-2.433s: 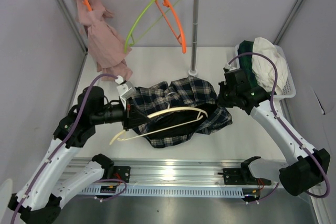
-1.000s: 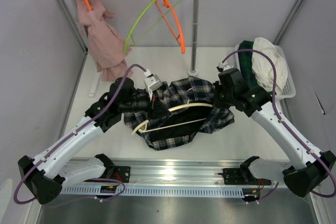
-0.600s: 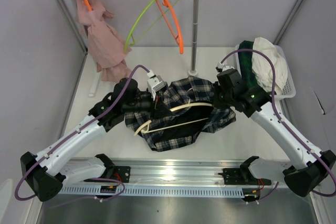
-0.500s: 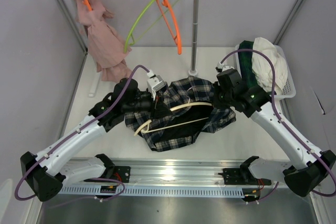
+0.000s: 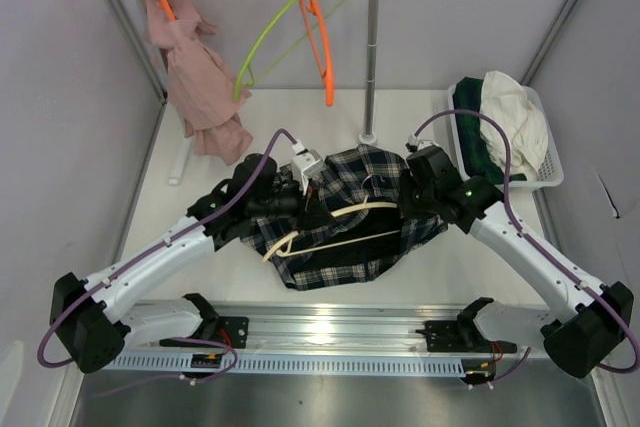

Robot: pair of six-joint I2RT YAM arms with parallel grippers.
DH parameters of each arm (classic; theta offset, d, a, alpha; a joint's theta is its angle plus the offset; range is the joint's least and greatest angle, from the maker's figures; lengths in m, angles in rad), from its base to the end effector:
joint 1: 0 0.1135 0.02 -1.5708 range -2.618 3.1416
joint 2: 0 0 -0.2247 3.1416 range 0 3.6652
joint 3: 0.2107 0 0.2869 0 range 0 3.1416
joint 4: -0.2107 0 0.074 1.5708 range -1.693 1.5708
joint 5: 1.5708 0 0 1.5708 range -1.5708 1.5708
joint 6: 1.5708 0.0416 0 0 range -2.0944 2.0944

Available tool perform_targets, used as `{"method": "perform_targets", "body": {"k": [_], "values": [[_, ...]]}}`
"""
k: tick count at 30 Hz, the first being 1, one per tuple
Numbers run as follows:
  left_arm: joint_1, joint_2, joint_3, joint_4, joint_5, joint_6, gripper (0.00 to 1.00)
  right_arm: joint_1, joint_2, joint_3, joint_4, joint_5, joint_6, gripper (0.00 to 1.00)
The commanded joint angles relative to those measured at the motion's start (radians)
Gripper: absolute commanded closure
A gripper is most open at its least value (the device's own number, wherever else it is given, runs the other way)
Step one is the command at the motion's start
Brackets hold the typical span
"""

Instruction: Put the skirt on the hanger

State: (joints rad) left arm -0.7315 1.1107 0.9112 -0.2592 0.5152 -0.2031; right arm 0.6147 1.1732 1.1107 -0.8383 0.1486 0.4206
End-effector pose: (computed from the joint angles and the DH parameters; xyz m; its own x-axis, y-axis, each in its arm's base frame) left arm 0.2140 -0.2196 0.2693 -0.5063 0.2186 -0.8342 0.8249 0.4049 -0.3945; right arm 0.2390 0.1612 0.2728 -0.7867 -0.0611 -0.6142 -0.1906 0.9705 0.1476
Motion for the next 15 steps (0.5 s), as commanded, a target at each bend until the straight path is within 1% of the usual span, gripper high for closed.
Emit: {"method": "perform_targets", "body": {"k": [1,4,8,11,15], "values": [[-0.009,-0.006,0.002,0.089,-0.015,-0.009,1.0,0.01,-0.046,-0.005,0.084,-0.018,0.01,0.63],[-0.009,0.0,-0.009,0.095,-0.015,-0.009,1.0,0.01,-0.07,-0.018,0.096,-0.007,0.009,0.54],[-0.009,0.008,-0.015,0.106,-0.011,-0.009,1.0,0.011,-0.144,-0.046,0.139,-0.029,-0.011,0.53],[-0.009,0.014,-0.02,0.109,-0.011,-0.009,1.0,0.013,-0.216,-0.08,0.198,-0.116,-0.035,0.54],[-0.011,0.017,-0.021,0.113,-0.009,-0.01,1.0,0.042,-0.277,-0.106,0.291,-0.176,-0.023,0.53]]}}
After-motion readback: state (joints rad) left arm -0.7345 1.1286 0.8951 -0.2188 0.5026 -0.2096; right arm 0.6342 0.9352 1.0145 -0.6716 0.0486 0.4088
